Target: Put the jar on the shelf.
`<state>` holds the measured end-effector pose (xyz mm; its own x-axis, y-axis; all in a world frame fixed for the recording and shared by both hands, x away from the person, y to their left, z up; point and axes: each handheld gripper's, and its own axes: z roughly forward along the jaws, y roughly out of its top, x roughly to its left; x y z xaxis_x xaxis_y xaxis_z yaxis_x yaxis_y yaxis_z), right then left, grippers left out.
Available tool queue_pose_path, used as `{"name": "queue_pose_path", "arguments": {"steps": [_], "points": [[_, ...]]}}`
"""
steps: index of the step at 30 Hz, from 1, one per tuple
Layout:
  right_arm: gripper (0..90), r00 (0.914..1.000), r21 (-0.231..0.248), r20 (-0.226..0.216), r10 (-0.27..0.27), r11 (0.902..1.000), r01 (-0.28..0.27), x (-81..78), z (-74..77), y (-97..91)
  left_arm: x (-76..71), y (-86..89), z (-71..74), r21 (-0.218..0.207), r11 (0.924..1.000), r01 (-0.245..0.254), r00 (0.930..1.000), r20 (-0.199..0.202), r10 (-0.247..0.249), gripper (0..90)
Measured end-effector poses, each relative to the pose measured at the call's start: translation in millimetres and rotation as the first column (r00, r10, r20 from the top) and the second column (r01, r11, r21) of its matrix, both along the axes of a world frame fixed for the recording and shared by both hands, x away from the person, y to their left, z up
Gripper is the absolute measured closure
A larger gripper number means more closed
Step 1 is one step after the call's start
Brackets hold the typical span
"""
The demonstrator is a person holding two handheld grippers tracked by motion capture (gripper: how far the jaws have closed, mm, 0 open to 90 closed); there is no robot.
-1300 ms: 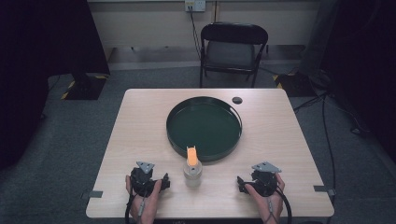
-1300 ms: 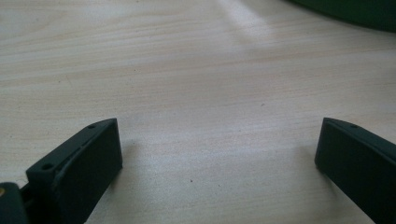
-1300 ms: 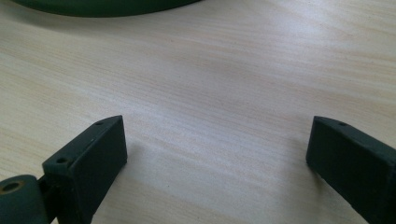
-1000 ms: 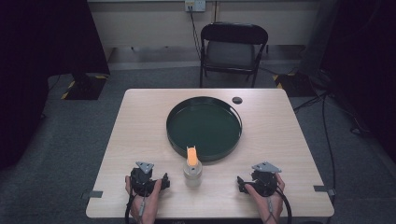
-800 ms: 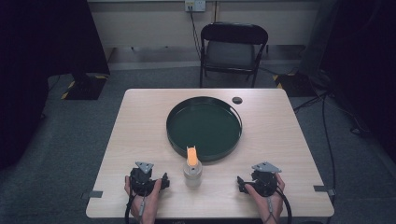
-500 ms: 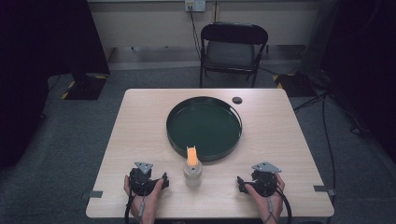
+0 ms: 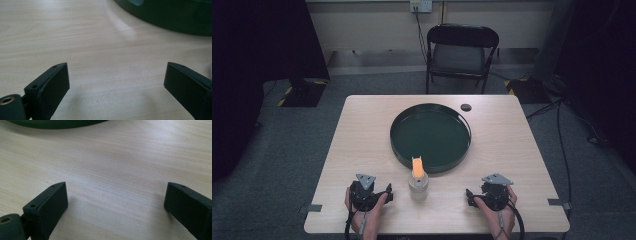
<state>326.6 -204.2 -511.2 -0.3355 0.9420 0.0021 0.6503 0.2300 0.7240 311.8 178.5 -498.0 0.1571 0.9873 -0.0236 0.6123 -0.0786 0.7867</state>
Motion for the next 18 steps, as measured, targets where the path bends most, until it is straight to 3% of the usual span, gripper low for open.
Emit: {"name": "queue_pose_path", "arguments": {"steps": [11,13,18], "points": [[4.4,1.0000,0.000,0.000,0.000,1.0000,0.000,0.0,0.0,0.0,-7.1,-9.2,6.8,-0.028,0.9990,0.035,0.9991,0.024,-0.034,5.7],[4.4,1.0000,0.000,0.000,0.000,1.0000,0.000,0.0,0.0,0.0,-9.6,-9.2,9.8,-0.060,0.9967,0.055,0.9983,0.022,-0.054,5.7],[4.4,1.0000,0.000,0.000,0.000,1.0000,0.000,0.0,0.0,0.0,-13.0,-10.6,12.8,-0.078,0.9946,0.069,0.9974,0.025,-0.067,5.7]]}}
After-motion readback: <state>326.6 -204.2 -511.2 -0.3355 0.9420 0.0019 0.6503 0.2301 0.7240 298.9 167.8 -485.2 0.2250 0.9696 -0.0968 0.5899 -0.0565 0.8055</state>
